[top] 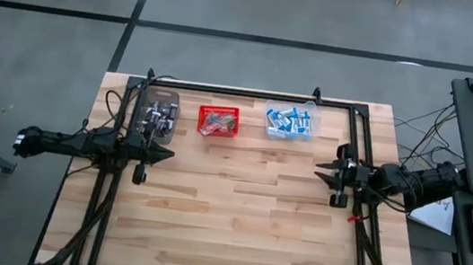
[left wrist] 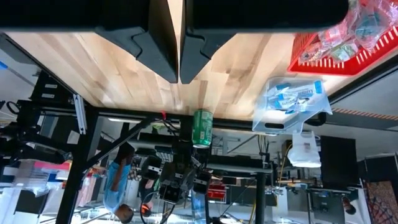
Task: Sort candy
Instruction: Return to Home Position
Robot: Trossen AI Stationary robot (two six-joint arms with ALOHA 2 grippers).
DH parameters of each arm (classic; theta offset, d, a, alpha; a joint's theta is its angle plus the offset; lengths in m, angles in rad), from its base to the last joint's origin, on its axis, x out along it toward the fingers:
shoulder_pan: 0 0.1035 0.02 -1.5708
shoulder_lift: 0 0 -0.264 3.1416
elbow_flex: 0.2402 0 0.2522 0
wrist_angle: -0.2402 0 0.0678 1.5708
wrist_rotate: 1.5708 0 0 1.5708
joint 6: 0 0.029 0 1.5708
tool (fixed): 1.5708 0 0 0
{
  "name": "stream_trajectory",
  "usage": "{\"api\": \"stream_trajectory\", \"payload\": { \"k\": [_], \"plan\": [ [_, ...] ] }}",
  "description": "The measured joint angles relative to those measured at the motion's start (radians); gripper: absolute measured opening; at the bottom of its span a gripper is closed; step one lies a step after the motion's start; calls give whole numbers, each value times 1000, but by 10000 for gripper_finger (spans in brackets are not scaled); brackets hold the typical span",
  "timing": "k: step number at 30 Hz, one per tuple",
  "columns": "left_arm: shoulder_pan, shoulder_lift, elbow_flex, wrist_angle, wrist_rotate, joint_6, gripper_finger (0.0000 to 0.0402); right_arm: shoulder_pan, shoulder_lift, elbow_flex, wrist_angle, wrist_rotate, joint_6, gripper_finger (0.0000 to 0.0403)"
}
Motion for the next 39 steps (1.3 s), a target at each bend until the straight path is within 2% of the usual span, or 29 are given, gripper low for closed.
{"api": "stream_trajectory", "payload": {
  "k": [7,26,39],
  "plan": [
    [0,0,0,0,0,0,0,0,0,0,0,0,0,96],
    [0,0,0,0,0,0,0,0,0,0,0,0,0,77],
    [0,0,0,0,0,0,0,0,0,-1,0,0,0,91]
  ]
}}
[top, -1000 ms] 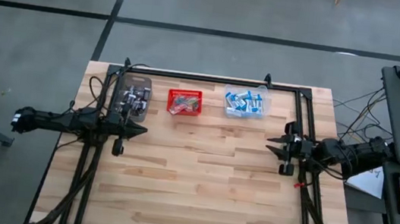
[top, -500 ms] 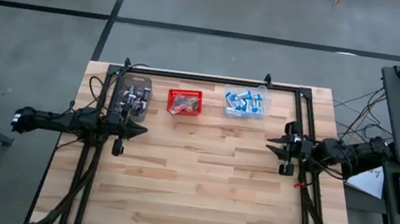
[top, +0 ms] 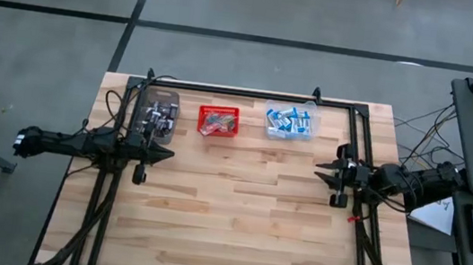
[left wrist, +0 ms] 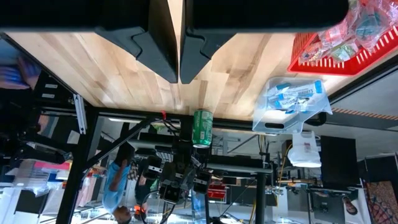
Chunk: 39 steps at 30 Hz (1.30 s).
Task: Sort candy
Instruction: Return to Home Position
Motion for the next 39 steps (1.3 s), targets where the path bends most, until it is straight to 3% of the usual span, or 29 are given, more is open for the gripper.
{"api": "stream_trajectory", "payload": {
  "k": [39],
  "plan": [
    [0,0,0,0,0,0,0,0,0,0,0,0,0,75]
  ]
}}
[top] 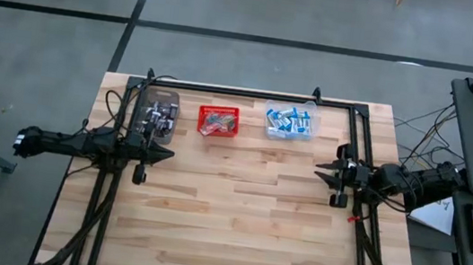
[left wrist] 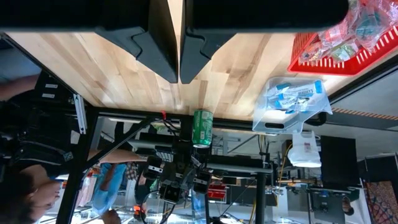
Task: Sort candy
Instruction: Return to Home Position
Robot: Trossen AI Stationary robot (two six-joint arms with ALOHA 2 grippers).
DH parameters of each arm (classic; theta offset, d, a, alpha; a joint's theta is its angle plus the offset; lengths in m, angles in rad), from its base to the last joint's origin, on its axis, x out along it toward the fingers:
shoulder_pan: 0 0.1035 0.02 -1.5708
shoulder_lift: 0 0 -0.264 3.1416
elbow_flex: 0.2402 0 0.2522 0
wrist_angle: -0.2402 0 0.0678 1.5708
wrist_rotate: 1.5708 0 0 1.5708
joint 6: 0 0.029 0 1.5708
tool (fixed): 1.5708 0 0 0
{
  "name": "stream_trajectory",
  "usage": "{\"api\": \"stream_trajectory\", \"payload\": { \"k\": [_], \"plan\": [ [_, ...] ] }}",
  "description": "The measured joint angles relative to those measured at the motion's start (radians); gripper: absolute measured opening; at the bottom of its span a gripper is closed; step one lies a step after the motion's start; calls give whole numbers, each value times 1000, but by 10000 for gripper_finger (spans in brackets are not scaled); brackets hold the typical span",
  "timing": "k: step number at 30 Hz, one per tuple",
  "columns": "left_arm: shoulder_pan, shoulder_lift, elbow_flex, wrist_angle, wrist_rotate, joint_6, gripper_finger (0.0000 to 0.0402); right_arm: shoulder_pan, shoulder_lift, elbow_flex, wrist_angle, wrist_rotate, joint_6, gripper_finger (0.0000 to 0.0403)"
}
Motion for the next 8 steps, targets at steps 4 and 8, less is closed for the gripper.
{"api": "stream_trajectory", "payload": {
  "k": [4,8],
  "plan": [
    [0,0,0,0,0,0,0,0,0,0,0,0,0,74],
    [0,0,0,0,0,0,0,0,0,0,0,0,0,78]
  ]
}}
